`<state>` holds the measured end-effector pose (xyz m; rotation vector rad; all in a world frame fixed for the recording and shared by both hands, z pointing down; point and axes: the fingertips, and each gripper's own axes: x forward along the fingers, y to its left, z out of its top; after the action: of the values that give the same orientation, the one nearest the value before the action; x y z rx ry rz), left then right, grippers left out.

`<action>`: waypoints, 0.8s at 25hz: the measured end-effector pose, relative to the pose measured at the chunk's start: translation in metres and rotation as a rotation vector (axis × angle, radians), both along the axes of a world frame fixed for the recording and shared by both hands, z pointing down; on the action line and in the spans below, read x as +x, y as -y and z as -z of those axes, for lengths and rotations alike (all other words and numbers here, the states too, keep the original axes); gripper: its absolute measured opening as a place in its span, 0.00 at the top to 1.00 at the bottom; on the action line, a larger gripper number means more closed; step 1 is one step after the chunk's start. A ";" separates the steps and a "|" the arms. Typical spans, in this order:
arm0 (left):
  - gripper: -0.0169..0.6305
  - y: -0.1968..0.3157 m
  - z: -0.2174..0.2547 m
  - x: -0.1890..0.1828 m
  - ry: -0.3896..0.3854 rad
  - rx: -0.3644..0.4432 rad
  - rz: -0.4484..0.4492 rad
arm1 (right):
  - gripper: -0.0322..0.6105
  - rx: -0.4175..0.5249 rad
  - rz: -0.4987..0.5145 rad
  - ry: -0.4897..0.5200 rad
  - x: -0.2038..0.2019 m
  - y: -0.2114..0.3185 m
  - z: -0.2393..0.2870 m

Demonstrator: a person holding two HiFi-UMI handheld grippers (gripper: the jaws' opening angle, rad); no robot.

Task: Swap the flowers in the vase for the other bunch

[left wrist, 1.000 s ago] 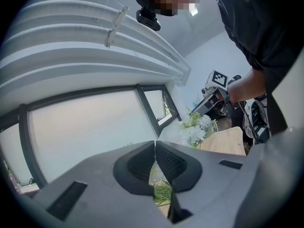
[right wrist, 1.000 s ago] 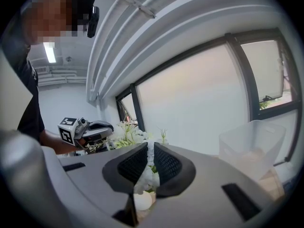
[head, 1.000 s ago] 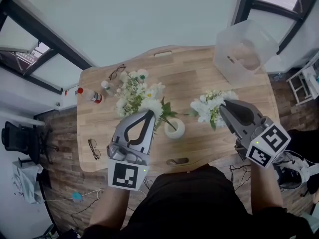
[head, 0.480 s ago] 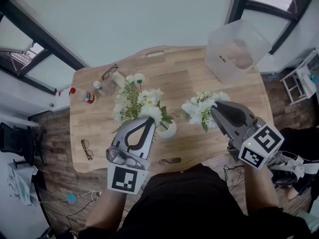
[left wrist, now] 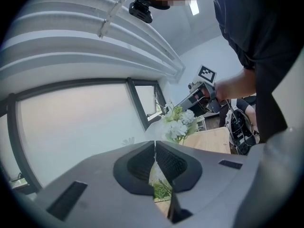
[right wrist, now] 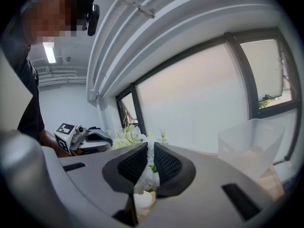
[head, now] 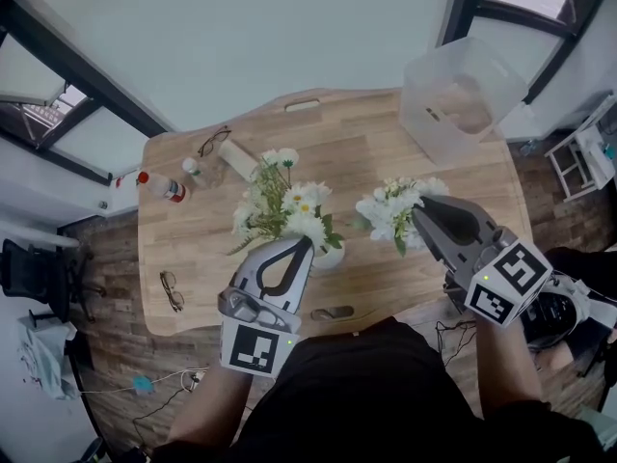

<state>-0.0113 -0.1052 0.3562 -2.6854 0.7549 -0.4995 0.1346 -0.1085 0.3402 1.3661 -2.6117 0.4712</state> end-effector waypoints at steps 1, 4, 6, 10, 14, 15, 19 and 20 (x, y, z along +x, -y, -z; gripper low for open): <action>0.95 0.000 0.000 0.000 0.000 -0.004 -0.005 | 0.85 -0.002 -0.001 0.000 0.000 0.001 0.001; 0.95 -0.001 0.000 0.002 0.007 -0.009 -0.019 | 0.85 -0.006 -0.005 -0.001 -0.001 0.002 0.004; 0.95 -0.002 -0.001 0.002 0.009 -0.011 -0.024 | 0.85 -0.008 -0.010 -0.003 -0.001 0.002 0.003; 0.95 -0.001 -0.003 0.003 0.000 -0.017 -0.036 | 0.85 -0.015 -0.020 -0.007 0.001 0.002 0.001; 0.95 0.000 -0.003 0.002 -0.006 -0.028 -0.045 | 0.85 -0.023 -0.029 -0.015 -0.001 0.002 0.004; 0.95 0.001 -0.003 0.002 -0.008 -0.030 -0.047 | 0.85 -0.024 -0.032 -0.016 -0.001 0.002 0.004; 0.95 0.001 -0.013 0.001 -0.016 -0.037 -0.049 | 0.85 -0.028 -0.041 -0.019 -0.002 0.000 -0.002; 0.95 -0.001 -0.016 0.001 -0.016 -0.039 -0.047 | 0.85 -0.027 -0.043 -0.020 -0.002 -0.002 -0.003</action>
<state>-0.0107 -0.1044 0.3721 -2.7393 0.6918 -0.4863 0.1322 -0.1065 0.3434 1.4141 -2.5556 0.4944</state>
